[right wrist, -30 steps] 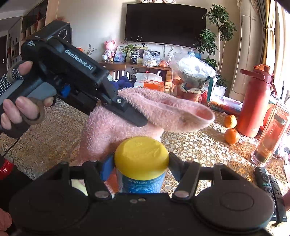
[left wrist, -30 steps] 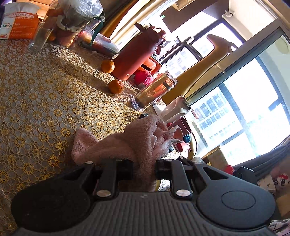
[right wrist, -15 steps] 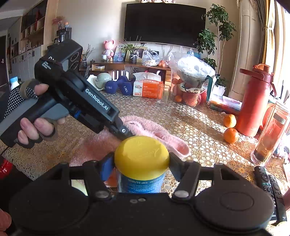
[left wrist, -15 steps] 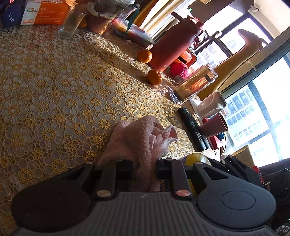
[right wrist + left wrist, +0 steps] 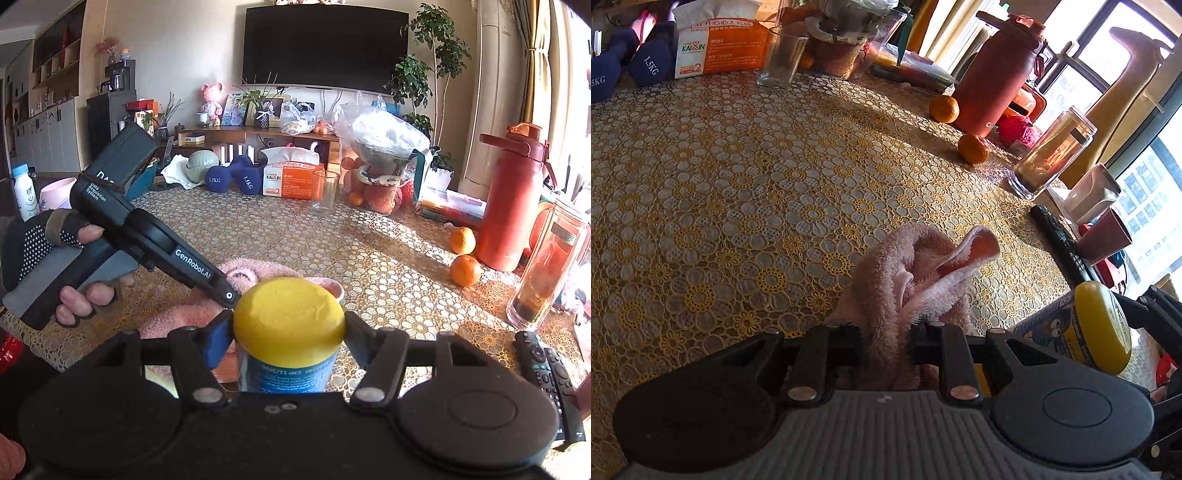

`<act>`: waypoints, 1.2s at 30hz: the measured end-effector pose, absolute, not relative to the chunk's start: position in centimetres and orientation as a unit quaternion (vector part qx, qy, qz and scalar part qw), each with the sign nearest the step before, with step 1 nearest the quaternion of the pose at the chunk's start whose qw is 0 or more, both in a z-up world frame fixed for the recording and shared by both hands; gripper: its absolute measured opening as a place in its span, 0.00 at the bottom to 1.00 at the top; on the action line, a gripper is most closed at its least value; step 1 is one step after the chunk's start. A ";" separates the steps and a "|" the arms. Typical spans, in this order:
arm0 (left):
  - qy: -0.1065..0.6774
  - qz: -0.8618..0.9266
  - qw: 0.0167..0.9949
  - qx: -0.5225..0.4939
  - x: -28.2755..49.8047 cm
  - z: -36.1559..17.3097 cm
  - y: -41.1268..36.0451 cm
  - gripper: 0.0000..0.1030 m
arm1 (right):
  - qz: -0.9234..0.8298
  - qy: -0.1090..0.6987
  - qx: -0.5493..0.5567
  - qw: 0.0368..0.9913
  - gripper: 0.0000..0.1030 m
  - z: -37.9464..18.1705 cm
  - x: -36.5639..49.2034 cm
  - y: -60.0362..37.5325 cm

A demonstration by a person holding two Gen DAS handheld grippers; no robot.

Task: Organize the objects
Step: 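Lower the jar upright onto the table with the right gripper, then open the right gripper to release the jar while the left gripper sets the towel down beside it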

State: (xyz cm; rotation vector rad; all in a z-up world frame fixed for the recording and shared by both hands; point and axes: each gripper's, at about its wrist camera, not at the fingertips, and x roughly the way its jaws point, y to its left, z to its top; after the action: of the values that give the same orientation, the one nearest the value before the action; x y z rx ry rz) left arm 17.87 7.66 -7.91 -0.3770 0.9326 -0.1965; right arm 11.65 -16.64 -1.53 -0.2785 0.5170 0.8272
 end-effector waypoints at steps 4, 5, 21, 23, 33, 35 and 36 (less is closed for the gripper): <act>0.438 -0.079 0.883 -0.151 17.4 -7.2 7.0 0.23 | 0.391 0.254 -0.123 0.876 0.62 -1.5 11.8 -16.9; 0.436 -0.077 0.884 -0.147 17.3 -7.0 6.9 0.25 | 0.390 0.256 -0.121 0.876 0.62 -1.5 11.8 -16.9; 0.410 -0.037 0.903 -0.119 13.6 -5.0 6.9 0.68 | 0.391 0.262 -0.097 0.877 0.73 -0.8 11.1 -17.1; 0.406 -0.032 0.906 -0.113 13.0 -4.7 6.8 0.75 | 0.390 0.258 -0.093 0.879 0.74 -0.5 10.7 -17.3; 0.375 -0.002 0.925 -0.067 8.9 -2.7 4.6 0.91 | 0.392 0.242 -0.065 0.885 0.79 0.7 8.9 -18.6; 0.371 0.001 0.927 -0.063 8.2 -2.4 4.2 0.97 | 0.389 0.242 -0.058 0.887 0.80 0.7 8.6 -18.8; 0.368 0.002 0.928 -0.063 7.8 -2.3 4.0 0.97 | 0.390 0.243 -0.053 0.887 0.80 0.7 8.4 -18.9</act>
State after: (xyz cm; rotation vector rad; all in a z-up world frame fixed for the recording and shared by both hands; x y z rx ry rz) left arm 7.75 4.01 -2.26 -0.1288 0.7533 0.0038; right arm 8.44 -18.93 0.75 -0.1106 0.5054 0.8105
